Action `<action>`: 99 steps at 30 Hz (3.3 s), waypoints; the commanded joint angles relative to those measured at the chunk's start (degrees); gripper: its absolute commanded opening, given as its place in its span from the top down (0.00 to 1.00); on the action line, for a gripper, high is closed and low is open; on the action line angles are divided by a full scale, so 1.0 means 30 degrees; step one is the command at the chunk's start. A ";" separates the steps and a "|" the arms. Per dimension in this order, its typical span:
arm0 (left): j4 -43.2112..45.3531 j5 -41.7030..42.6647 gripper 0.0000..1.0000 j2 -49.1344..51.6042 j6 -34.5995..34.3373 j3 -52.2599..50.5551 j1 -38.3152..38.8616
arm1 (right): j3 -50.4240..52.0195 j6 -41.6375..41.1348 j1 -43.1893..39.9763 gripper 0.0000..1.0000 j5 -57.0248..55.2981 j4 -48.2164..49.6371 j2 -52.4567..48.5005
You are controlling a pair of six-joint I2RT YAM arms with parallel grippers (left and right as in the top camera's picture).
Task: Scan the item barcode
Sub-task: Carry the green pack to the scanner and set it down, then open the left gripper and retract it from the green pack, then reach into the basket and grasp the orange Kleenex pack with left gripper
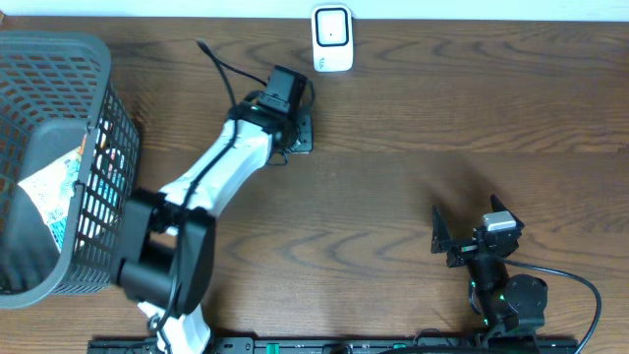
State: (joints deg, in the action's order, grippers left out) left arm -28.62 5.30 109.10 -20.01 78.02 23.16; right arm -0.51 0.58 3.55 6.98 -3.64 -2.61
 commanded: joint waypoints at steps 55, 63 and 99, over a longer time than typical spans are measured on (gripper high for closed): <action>-0.5566 0.0087 0.12 -0.9413 -0.2433 0.3716 -0.1537 | 0.0066 -0.0255 -0.0117 0.01 -0.0080 -0.0058 0.0029; -0.6011 -0.0015 0.12 -0.9413 -0.1705 0.3701 -0.1537 | 0.0066 -0.0255 -0.0117 0.01 -0.0080 -0.0058 0.0029; -1.2560 -0.1129 0.12 -1.0222 0.1078 1.3019 -1.3814 | 0.0066 -0.0255 -0.0117 0.01 -0.0080 -0.0058 0.0029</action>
State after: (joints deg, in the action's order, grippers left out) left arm -64.53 4.82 76.49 -17.98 117.36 -12.10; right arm -0.51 0.58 3.55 6.98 -3.66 -2.61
